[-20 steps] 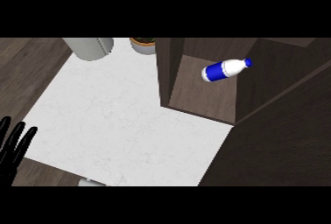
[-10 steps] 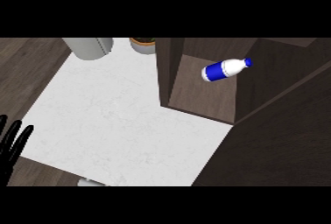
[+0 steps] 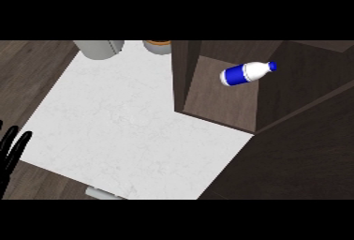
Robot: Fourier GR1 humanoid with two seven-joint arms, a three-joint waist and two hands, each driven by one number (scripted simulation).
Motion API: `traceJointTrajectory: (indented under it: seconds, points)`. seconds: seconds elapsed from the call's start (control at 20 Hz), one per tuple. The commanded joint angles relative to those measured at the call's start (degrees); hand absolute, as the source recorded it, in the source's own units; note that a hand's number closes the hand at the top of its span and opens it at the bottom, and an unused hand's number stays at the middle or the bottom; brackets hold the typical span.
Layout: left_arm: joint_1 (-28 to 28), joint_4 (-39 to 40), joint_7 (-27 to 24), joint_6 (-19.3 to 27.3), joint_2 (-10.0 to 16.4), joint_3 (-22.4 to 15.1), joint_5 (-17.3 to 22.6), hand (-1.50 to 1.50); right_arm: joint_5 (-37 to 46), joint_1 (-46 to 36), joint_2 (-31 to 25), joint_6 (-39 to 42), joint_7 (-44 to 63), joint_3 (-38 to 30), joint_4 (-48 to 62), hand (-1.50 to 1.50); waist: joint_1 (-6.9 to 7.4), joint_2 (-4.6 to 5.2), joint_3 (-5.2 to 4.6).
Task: Pick up the bottled water, place it into the cabinet and close the cabinet
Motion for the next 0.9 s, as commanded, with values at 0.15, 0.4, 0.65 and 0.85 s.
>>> traceJointTrajectory:
  seconds: [0.15,0.4,0.65,0.85]
  points:
    - [-0.6,0.8,-0.2,-0.5,-0.1,0.7,0.6,-1.5,-6.2,-1.8,4.6,-2.8,4.7,5.2,5.4,1.5,0.17,0.58,0.26]
    - [-0.9,1.5,0.0,-1.0,0.1,1.3,1.2,-1.5,-5.9,-7.8,6.9,-6.0,8.7,0.8,8.5,1.5,-0.7,-0.01,0.35]
    - [-0.7,2.7,0.3,-1.9,0.1,0.6,0.8,-1.5,-4.1,-18.2,8.6,-6.5,15.1,-1.3,14.0,1.5,-1.08,-0.5,0.3]
    - [-1.0,3.2,0.6,-1.5,0.4,1.6,1.7,-1.5,-3.8,-26.0,11.4,-8.0,20.0,-2.9,20.1,1.5,-1.28,-0.68,0.51]
